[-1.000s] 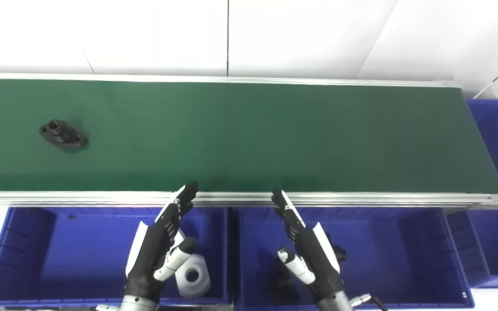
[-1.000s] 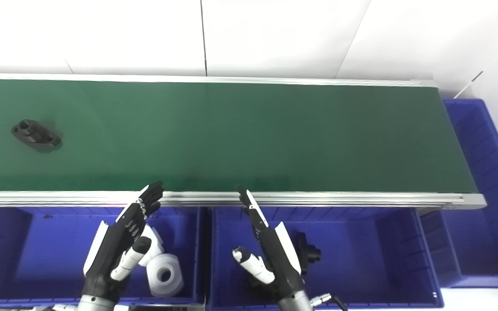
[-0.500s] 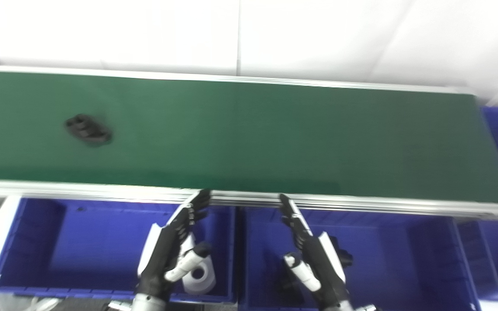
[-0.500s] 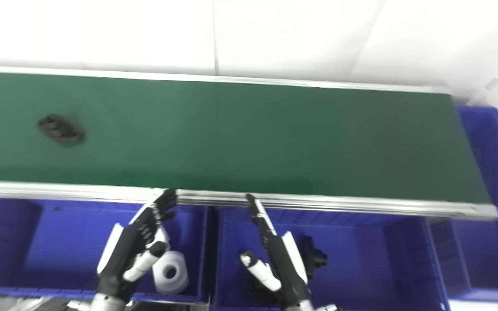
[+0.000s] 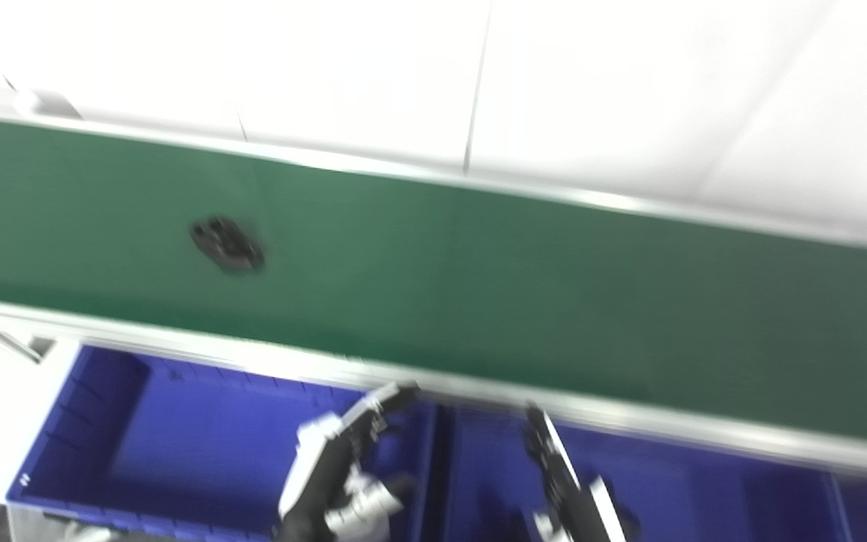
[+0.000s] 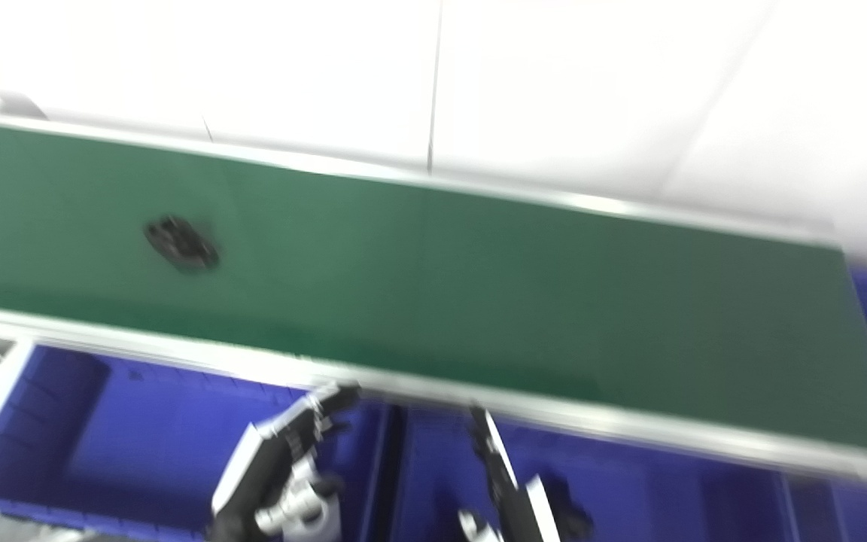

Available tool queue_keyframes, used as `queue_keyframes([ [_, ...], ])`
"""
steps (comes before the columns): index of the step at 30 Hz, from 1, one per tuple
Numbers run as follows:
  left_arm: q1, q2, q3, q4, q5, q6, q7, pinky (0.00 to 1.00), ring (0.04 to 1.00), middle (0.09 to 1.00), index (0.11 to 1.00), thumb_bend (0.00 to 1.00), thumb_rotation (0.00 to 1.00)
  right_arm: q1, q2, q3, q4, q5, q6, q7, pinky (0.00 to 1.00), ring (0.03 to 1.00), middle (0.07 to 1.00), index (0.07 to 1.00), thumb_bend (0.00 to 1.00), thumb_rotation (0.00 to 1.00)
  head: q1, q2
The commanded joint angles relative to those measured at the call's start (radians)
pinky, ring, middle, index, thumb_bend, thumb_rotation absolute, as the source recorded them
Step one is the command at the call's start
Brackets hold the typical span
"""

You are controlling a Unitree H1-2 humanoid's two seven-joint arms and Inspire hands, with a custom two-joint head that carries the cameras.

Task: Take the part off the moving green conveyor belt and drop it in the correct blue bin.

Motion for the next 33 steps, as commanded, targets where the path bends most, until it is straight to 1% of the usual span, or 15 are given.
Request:
queue_keyframes([
  [1,-0.008,-0.009,-0.006,0.001,0.013,-0.034,0.014,0.77,0.850,0.850,0.817,0.84,0.75,-0.008,-0.003,0.001,-0.012,0.018,-0.064,0.010,0.97,0.982,1.000,0.991,0.90,0.95,0.004,-0.009],
  [6,-0.015,-0.004,-0.010,-0.001,0.033,-0.012,0.007,0.77,0.857,0.854,0.817,0.83,0.75,-0.017,-0.008,0.001,0.002,0.037,-0.064,0.018,0.96,0.985,1.000,0.993,0.90,0.95,0.016,-0.025],
  [10,-0.015,-0.007,-0.010,-0.004,0.039,-0.008,0.010,0.74,0.844,0.846,0.811,0.84,0.74,-0.019,-0.010,0.000,-0.004,0.039,-0.064,0.023,0.97,0.989,1.000,0.998,0.90,0.93,0.015,-0.020],
  [13,-0.012,-0.007,-0.010,-0.012,0.028,0.005,0.004,0.75,0.846,0.847,0.810,0.85,0.73,-0.017,-0.012,-0.002,-0.015,0.026,-0.063,0.020,0.94,0.970,0.997,0.997,0.91,0.95,0.014,-0.016],
  [15,-0.006,-0.009,-0.013,-0.026,0.034,0.012,0.007,0.75,0.847,0.847,0.810,0.86,0.73,-0.013,-0.013,-0.002,-0.031,0.021,-0.062,0.020,0.94,0.968,0.996,0.996,0.91,0.95,0.015,-0.001],
  [17,-0.004,-0.009,-0.015,-0.030,0.038,0.010,0.009,0.74,0.844,0.845,0.809,0.85,0.73,-0.008,-0.014,-0.004,-0.048,0.021,-0.060,0.022,0.94,0.969,0.995,0.996,0.91,0.94,0.015,-0.001],
  [20,-0.006,-0.009,-0.015,-0.027,0.036,0.004,0.012,0.74,0.845,0.846,0.810,0.85,0.73,-0.002,-0.011,-0.009,-0.081,0.013,-0.053,0.018,0.98,0.985,0.998,0.989,0.89,0.90,0.007,0.008],
  [24,-0.008,-0.010,-0.013,-0.024,0.022,-0.010,0.014,0.74,0.842,0.841,0.804,0.85,0.71,0.001,0.000,-0.021,-0.145,-0.005,-0.055,0.007,0.97,0.983,0.996,0.984,0.86,0.86,0.001,0.011],
  [25,-0.008,-0.009,-0.014,-0.028,0.018,-0.005,0.011,0.75,0.843,0.841,0.803,0.85,0.71,-0.002,0.001,-0.021,-0.167,-0.017,-0.056,0.009,0.97,0.983,0.996,0.984,0.85,0.85,-0.001,0.012],
  [26,-0.008,-0.007,-0.014,-0.030,0.016,-0.002,0.008,0.76,0.848,0.844,0.805,0.85,0.71,-0.004,0.001,-0.021,-0.181,-0.024,-0.057,0.011,0.97,0.983,0.994,0.987,0.84,0.82,-0.001,0.012],
  [27,-0.008,-0.006,-0.013,-0.033,0.015,0.002,0.007,0.76,0.850,0.846,0.806,0.85,0.71,-0.006,0.003,-0.021,-0.193,-0.036,-0.056,0.012,0.97,0.983,0.994,0.988,0.84,0.81,-0.004,0.013],
  [28,-0.008,-0.005,-0.013,-0.034,0.014,0.004,0.006,0.76,0.853,0.847,0.808,0.85,0.71,-0.010,0.007,-0.022,-0.210,-0.061,-0.051,0.010,0.96,0.973,0.984,0.977,0.84,0.77,-0.004,0.013],
  [30,-0.010,-0.004,-0.010,-0.033,0.015,0.003,0.007,0.76,0.851,0.845,0.807,0.85,0.71,-0.019,0.023,-0.025,-0.247,-0.128,-0.031,0.001,0.93,0.963,0.976,0.974,0.85,0.77,-0.010,0.014],
  [31,-0.012,-0.003,-0.009,-0.030,0.016,0.000,0.008,0.76,0.851,0.846,0.807,0.85,0.72,-0.025,0.032,-0.025,-0.264,-0.158,-0.018,-0.003,0.90,0.949,0.967,0.968,0.85,0.77,-0.010,0.012],
  [33,-0.015,0.001,-0.009,-0.028,0.016,-0.002,0.005,0.76,0.852,0.848,0.811,0.84,0.72,-0.042,0.063,-0.024,-0.306,-0.215,0.022,-0.010,0.86,0.933,0.956,0.956,0.86,0.75,-0.013,0.011],
])
